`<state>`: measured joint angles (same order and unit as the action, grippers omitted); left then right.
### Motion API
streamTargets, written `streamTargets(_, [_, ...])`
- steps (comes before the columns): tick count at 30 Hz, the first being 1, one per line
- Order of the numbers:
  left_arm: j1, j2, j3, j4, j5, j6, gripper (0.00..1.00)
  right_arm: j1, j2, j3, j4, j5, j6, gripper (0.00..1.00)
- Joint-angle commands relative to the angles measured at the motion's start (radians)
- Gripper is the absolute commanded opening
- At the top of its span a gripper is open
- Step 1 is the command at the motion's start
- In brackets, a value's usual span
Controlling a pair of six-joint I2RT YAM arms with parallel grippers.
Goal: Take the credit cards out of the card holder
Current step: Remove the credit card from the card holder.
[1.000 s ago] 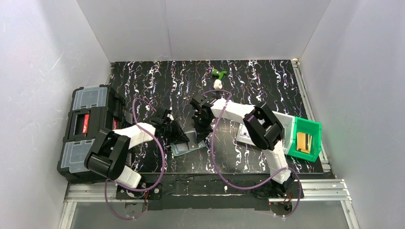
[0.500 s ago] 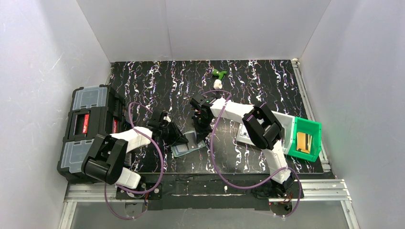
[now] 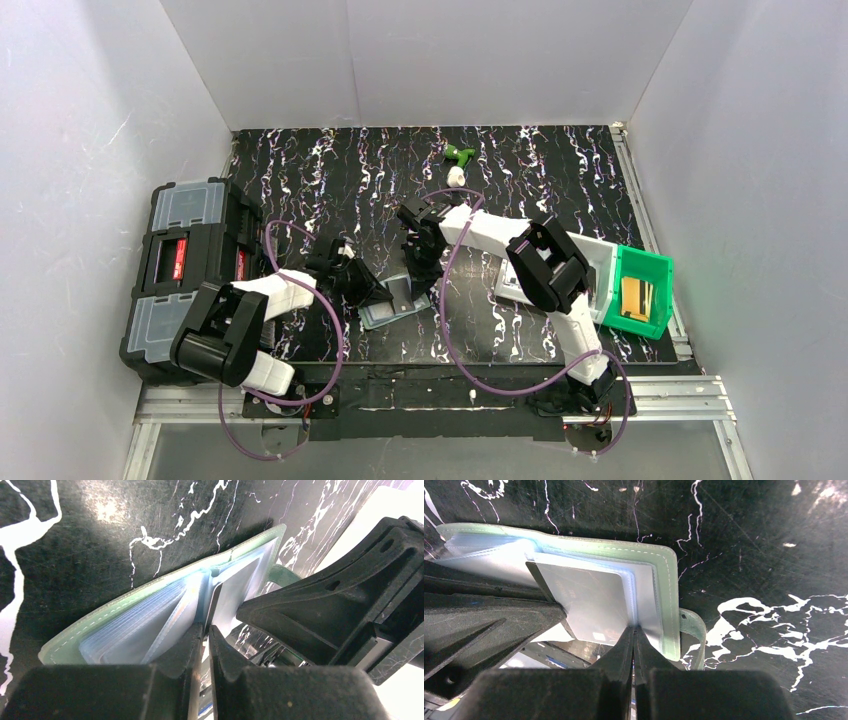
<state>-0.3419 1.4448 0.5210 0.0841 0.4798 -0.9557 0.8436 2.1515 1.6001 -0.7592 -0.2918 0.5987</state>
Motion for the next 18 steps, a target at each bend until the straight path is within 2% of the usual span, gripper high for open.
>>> streamTargets(1, [0.012,-0.021,-0.025,0.023,0.033,-0.011,0.10,0.010,0.066,0.005,0.000,0.037,-0.004,0.01])
streamTargets(7, [0.028,-0.021,-0.055,0.074,0.057,-0.036,0.13,0.009,0.070,0.010,-0.005,0.037,-0.004,0.01])
streamTargets(18, [0.046,-0.025,-0.082,0.113,0.075,-0.054,0.09,0.009,0.074,0.015,-0.010,0.038,-0.004,0.01])
